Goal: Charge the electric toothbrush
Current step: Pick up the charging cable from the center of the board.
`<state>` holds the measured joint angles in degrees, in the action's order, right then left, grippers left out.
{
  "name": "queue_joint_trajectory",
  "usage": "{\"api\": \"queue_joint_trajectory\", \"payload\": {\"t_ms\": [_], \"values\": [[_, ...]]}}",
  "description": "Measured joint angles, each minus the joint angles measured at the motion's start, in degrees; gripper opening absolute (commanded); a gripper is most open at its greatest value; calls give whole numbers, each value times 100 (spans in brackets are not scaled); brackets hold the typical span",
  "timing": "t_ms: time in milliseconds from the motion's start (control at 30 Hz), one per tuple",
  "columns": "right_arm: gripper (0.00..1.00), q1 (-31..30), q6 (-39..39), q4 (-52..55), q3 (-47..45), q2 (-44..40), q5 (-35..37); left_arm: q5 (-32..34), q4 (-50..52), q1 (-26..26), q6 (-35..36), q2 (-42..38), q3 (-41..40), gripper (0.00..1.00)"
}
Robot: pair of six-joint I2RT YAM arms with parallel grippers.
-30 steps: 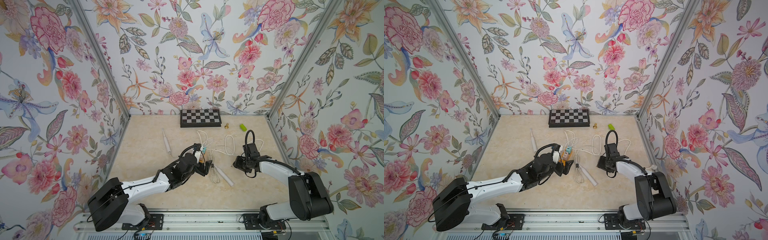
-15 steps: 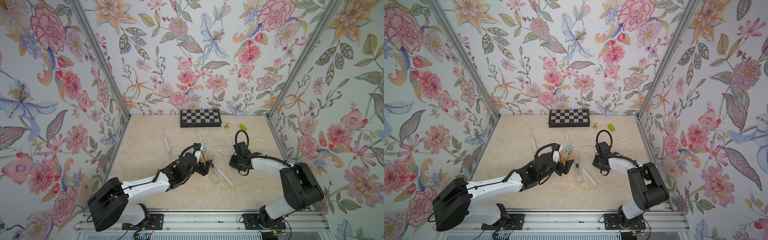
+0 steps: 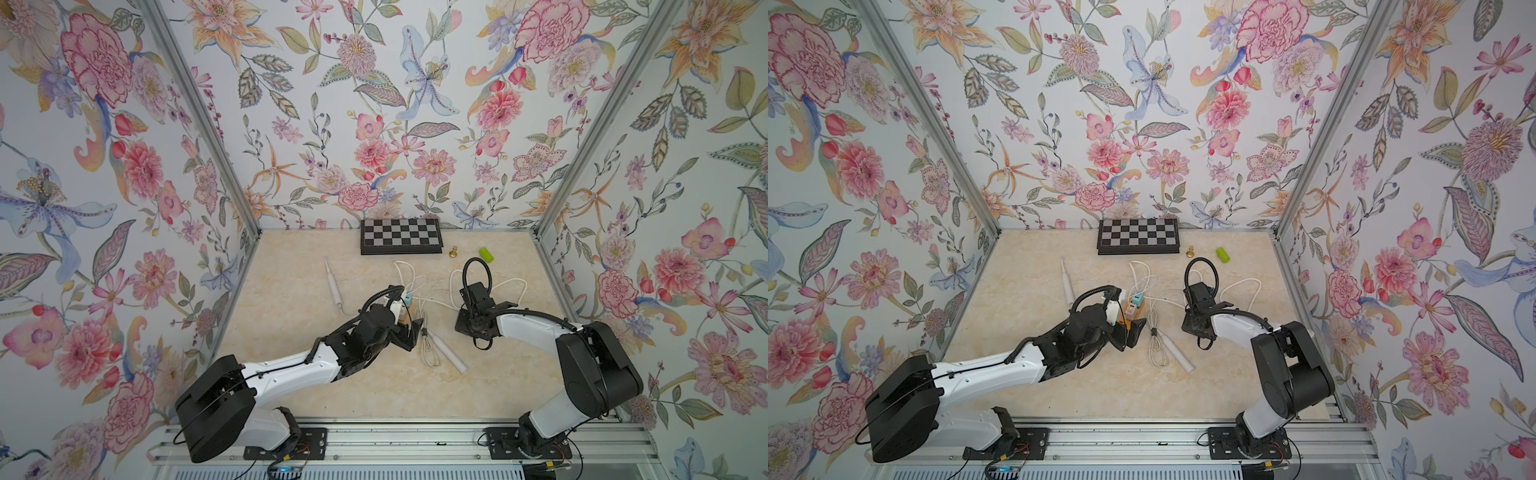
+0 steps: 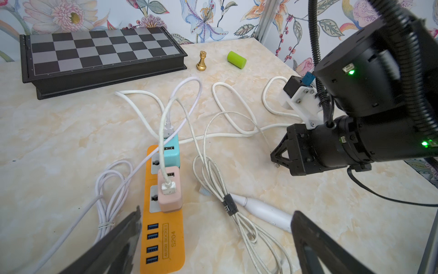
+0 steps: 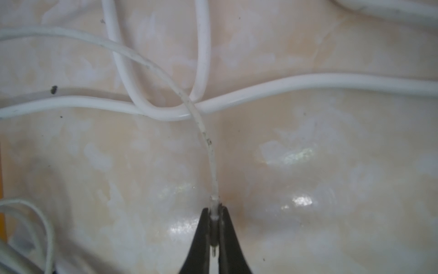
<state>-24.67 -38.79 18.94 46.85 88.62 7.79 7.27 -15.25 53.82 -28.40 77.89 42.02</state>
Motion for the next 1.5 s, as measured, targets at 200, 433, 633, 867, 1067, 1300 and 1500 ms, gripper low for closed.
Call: {"api": "queue_joint_trajectory", "payload": {"t_ms": [200, 433, 633, 867, 1067, 1300, 1500], "values": [[0, -9, 741, 498, 92, -1591, -195, 133, -157, 0, 1084, -229, 107, 99], [0, 149, 1773, 1447, 1102, -2660, -1451, 44, -826, -2, 2745, -321, 221, 92], [0, 195, 2374, 2312, 2009, -2677, -2870, -280, -1475, -2, 3995, -37, 507, 91], [0, 264, 2599, 2852, 2378, -2664, -3921, -629, -2024, -2, 5027, 433, 717, 85], [0, 302, 2614, 3027, 2468, -2564, -4306, -887, -2363, -2, 5438, 782, 876, 72], [0, 363, 2608, 3086, 2520, -2507, -4487, -1217, -2468, -7, 5613, 1047, 1069, 49], [0, 476, 2594, 3095, 2520, -2507, -4577, -1502, -2463, -7, 5657, 1091, 1200, 20]]}}
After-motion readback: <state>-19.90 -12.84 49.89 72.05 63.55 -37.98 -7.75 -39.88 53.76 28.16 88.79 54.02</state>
